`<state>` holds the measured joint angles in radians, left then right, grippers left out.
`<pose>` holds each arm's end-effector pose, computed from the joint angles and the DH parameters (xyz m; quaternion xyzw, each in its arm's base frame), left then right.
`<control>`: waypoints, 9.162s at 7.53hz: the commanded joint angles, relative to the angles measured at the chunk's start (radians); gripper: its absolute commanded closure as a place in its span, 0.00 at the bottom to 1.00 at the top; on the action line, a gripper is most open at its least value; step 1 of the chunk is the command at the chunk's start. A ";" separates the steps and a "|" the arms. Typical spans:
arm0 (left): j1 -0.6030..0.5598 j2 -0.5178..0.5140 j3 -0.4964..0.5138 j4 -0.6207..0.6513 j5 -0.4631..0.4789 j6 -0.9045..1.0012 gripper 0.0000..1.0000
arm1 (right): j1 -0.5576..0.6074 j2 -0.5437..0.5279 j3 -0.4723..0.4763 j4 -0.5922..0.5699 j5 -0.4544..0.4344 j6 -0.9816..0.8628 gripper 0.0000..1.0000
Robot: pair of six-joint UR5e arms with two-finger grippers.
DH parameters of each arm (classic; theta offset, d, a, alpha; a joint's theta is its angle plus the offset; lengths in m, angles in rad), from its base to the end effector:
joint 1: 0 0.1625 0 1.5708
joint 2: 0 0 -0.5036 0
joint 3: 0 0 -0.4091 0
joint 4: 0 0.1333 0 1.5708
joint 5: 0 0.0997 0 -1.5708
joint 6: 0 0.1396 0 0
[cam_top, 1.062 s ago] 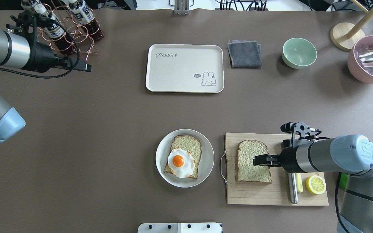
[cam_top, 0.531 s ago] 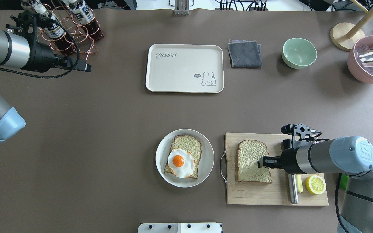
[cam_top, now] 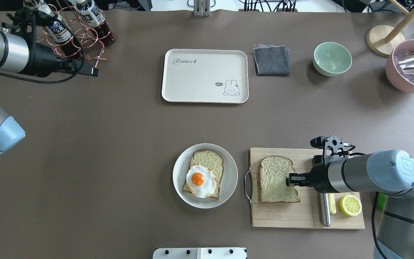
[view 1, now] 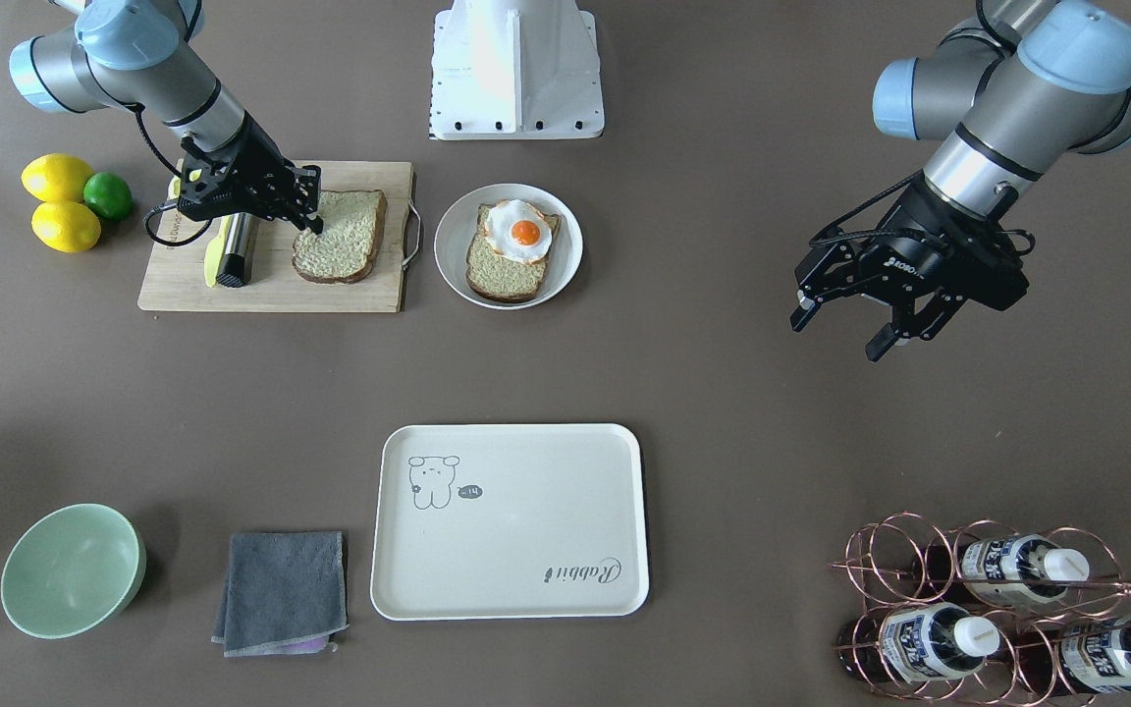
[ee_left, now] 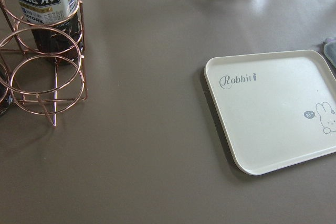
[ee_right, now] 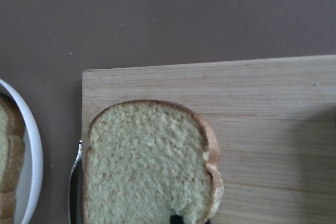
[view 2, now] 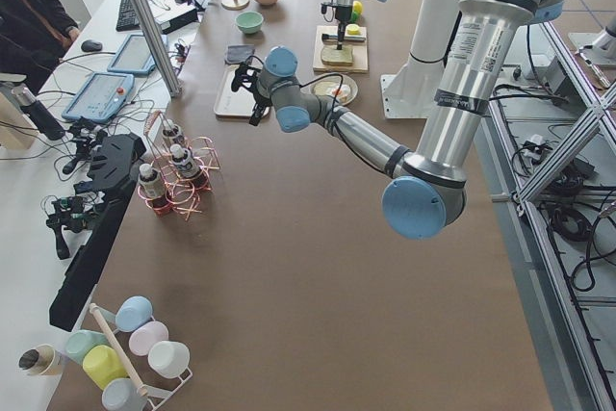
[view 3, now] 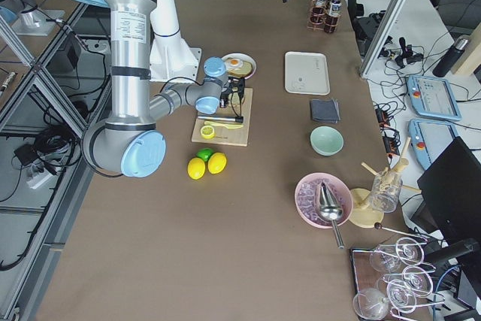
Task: Make sandwich and place on tray
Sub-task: 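Grasp the bread slice on the cutting board with the right gripper, then carry the bread slice over the egg and lower it onto the plate, then open the right gripper and withdraw it while the left gripper approaches the plate, then grasp the rim of the white plate with the left gripper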
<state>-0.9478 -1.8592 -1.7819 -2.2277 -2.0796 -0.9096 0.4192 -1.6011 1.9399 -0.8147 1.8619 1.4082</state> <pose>0.3286 -0.5693 0.4072 0.2349 0.5186 0.0204 0.8218 -0.4508 -0.3030 0.5025 0.0291 -0.5289 0.0332 0.8475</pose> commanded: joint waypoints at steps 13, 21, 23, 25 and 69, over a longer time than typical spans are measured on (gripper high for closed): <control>-0.003 0.000 0.010 -0.001 -0.008 -0.002 0.03 | -0.033 0.403 -0.203 0.080 -0.044 0.117 1.00; -0.006 0.011 0.006 -0.010 -0.020 -0.002 0.03 | -0.079 0.397 -0.233 0.080 -0.090 0.130 0.00; -0.006 0.011 0.006 -0.009 -0.020 -0.002 0.03 | -0.063 0.397 -0.222 0.081 -0.084 0.132 0.00; -0.005 0.009 0.007 -0.006 -0.020 -0.002 0.03 | -0.005 0.383 -0.127 0.034 -0.023 0.150 0.00; 0.537 -0.130 0.099 -0.173 0.305 -0.448 1.00 | 0.829 -0.051 -0.116 -0.373 0.491 -0.772 0.00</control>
<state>-0.3947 -1.9705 -1.6771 -2.4012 -1.7546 -1.3168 1.2472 -1.6536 1.8238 -1.1873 2.3546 0.6395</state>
